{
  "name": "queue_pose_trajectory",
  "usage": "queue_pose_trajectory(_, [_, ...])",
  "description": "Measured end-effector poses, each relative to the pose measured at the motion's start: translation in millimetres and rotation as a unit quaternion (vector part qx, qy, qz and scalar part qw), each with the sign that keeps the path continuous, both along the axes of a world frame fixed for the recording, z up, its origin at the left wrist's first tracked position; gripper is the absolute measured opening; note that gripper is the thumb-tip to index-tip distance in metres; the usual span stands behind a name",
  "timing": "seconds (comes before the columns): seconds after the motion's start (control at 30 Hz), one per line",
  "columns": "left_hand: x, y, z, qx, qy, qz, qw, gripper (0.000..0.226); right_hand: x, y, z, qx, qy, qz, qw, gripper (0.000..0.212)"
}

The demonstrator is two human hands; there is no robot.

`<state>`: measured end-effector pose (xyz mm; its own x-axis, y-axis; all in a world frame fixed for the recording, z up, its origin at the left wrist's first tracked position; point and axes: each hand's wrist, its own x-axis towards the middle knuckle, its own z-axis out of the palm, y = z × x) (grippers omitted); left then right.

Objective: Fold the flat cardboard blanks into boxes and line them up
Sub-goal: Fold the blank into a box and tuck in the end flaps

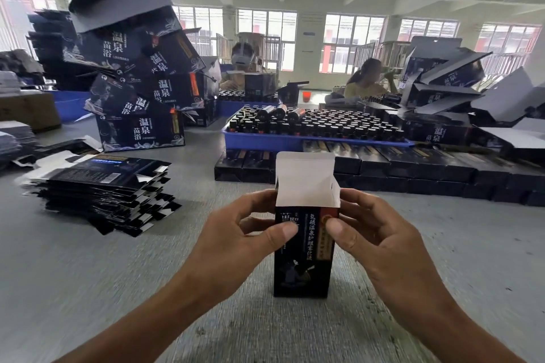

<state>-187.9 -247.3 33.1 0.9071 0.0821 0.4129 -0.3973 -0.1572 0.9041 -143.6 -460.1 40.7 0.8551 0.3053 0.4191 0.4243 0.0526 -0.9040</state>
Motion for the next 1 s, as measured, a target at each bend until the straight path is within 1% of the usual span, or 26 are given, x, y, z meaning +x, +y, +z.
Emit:
queue_pose_trajectory(0.17, [-0.8, -0.1, 0.6, 0.000, -0.033, 0.019, 0.999, 0.063, -3.3, 0.9, 3.2, 0.021, -0.018, -0.009, 1.000, 0.045])
queue_pose_trajectory(0.33, [-4.0, -3.7, 1.4, 0.050, -0.083, 0.046, 0.994, 0.055, -3.8, 0.8, 2.5, 0.027, -0.050, -0.002, 0.998, 0.036])
queue_pose_trajectory(0.43, [-5.4, -5.4, 1.1, 0.073, -0.113, 0.044, 0.990, 0.051, -4.9, 0.8, 4.4, 0.008, -0.078, 0.003, 0.997, 0.032])
queue_pose_trajectory(0.53, [-4.6, -4.3, -0.4, 0.078, -0.108, 0.035, 0.990, 0.042, -6.1, 0.8, 6.6, -0.020, -0.107, 0.003, 0.994, 0.034])
queue_pose_trajectory(0.8, [-2.2, -2.9, -2.8, 0.074, -0.105, 0.032, 0.991, 0.041, -2.7, -2.4, 4.4, -0.056, -0.114, 0.013, 0.992, 0.035])
queue_pose_trajectory(0.93, [-3.0, -1.9, -2.0, 0.053, -0.103, 0.021, 0.993, 0.028, -0.6, -3.7, 3.0, -0.072, -0.109, 0.006, 0.991, 0.034])
queue_pose_trajectory(1.0, [-3.5, -2.0, -0.7, 0.059, -0.108, 0.028, 0.992, 0.024, -1.2, -3.4, 3.1, -0.077, -0.114, 0.005, 0.991, 0.032])
